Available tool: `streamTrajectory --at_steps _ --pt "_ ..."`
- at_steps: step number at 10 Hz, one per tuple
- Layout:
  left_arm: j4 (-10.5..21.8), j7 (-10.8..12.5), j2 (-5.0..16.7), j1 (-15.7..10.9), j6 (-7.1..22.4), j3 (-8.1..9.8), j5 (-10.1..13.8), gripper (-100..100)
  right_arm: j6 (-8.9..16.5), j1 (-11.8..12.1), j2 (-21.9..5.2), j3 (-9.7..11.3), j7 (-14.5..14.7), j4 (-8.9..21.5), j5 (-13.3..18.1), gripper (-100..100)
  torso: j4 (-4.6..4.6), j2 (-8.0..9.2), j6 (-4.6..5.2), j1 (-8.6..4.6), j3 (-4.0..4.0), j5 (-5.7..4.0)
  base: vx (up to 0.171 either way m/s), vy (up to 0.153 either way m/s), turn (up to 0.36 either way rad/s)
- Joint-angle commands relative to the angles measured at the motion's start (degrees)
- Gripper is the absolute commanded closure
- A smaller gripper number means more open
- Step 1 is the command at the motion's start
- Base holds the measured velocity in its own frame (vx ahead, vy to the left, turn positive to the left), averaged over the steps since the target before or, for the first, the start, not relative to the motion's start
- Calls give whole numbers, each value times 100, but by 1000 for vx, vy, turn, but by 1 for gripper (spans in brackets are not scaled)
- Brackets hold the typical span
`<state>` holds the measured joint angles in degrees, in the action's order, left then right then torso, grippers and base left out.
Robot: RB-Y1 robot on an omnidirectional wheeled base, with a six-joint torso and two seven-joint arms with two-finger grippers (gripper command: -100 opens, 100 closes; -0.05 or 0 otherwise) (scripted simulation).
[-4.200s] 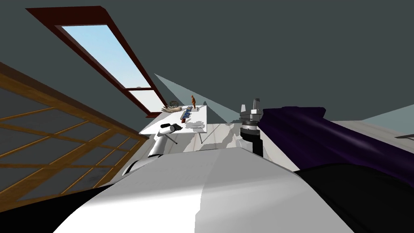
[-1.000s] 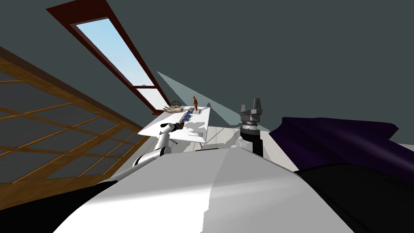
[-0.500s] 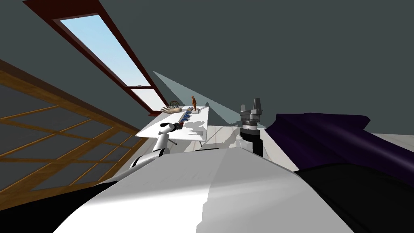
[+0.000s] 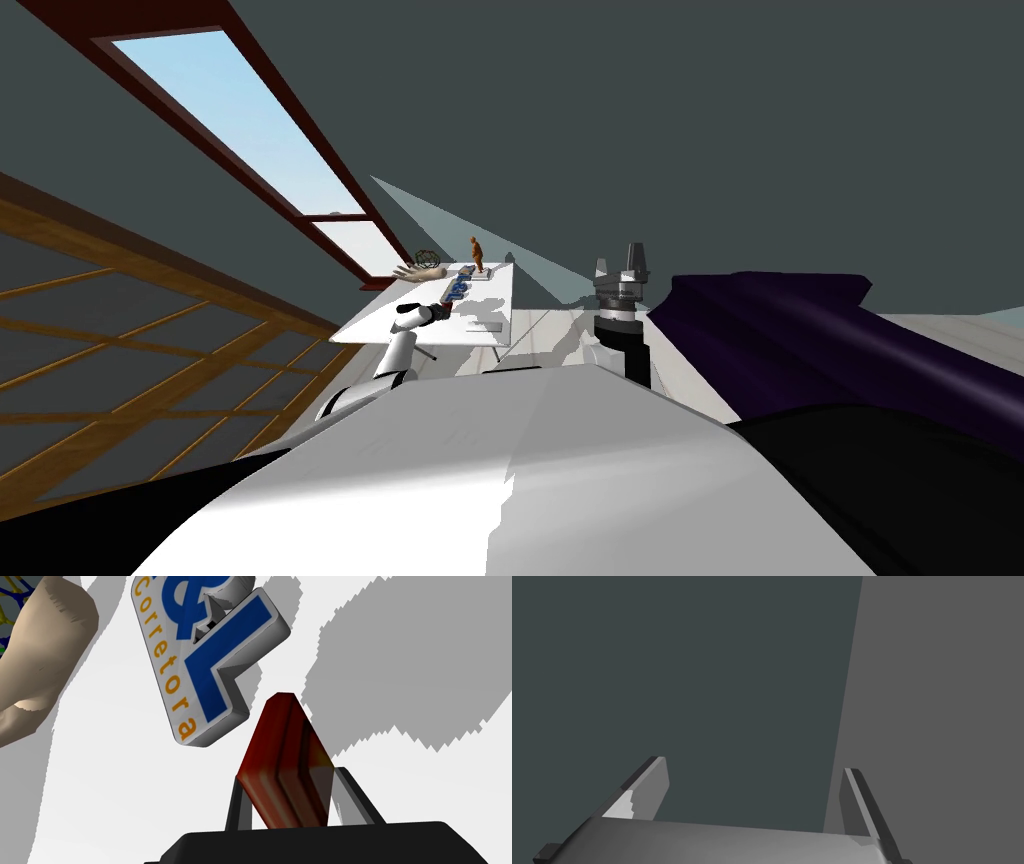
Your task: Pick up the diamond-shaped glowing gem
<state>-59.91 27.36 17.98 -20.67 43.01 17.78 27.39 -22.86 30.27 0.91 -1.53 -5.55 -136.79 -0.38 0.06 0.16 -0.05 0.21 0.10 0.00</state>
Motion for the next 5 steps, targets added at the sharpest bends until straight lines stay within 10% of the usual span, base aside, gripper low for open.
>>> streamTrajectory --at_steps 1,5 --pt "-111 286 58 72 -14 -143 -72 100 0 0 0 0 0 0 0 0 0 0 0 0 0 0 -45 38 -111" --pt "-300 813 160 191 -37 -393 -198 100 0 0 0 0 0 0 0 0 2 1 0 -3 2 -1 -39 30 -79"
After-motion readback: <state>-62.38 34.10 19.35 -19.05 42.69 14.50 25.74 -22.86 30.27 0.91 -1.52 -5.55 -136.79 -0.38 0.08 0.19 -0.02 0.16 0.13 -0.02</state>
